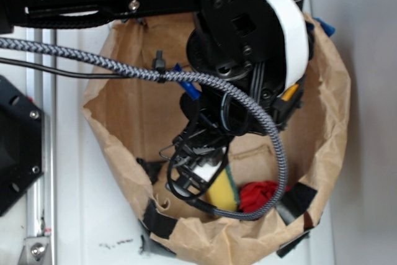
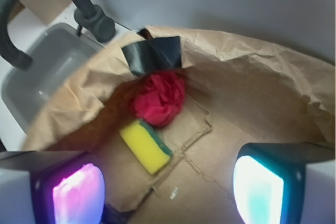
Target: Grab the green sponge.
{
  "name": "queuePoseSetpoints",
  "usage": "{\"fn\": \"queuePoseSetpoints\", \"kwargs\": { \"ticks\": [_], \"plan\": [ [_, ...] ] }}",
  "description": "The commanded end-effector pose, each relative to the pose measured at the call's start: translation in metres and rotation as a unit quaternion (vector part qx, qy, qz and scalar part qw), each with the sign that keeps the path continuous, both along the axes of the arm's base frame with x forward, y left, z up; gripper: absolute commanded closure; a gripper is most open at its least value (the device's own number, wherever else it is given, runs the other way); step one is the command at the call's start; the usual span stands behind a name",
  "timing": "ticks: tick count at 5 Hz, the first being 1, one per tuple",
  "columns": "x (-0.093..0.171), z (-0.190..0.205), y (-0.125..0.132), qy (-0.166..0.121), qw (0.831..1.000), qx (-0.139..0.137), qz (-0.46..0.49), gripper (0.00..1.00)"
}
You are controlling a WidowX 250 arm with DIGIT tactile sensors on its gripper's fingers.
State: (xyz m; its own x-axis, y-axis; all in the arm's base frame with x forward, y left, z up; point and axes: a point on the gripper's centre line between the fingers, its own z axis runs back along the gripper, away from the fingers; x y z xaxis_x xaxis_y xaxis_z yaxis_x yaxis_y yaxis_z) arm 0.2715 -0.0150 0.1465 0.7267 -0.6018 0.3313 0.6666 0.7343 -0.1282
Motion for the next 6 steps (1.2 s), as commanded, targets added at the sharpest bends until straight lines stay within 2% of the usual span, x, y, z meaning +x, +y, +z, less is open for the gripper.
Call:
{"fn": "queuePoseSetpoints", "kwargs": {
  "ticks": [1, 4, 6],
  "plan": [
    [0.002, -0.053, -0.002, 0.006, 0.998, 0.051, -0.034, 0.0],
    [-0.008, -0.059, -0.025, 0.003, 0.995, 0.038, -0.093, 0.0],
    [-0.009, -0.075, -0.037, 0.0, 0.991, 0.047, -0.122, 0.0]
  ]
}}
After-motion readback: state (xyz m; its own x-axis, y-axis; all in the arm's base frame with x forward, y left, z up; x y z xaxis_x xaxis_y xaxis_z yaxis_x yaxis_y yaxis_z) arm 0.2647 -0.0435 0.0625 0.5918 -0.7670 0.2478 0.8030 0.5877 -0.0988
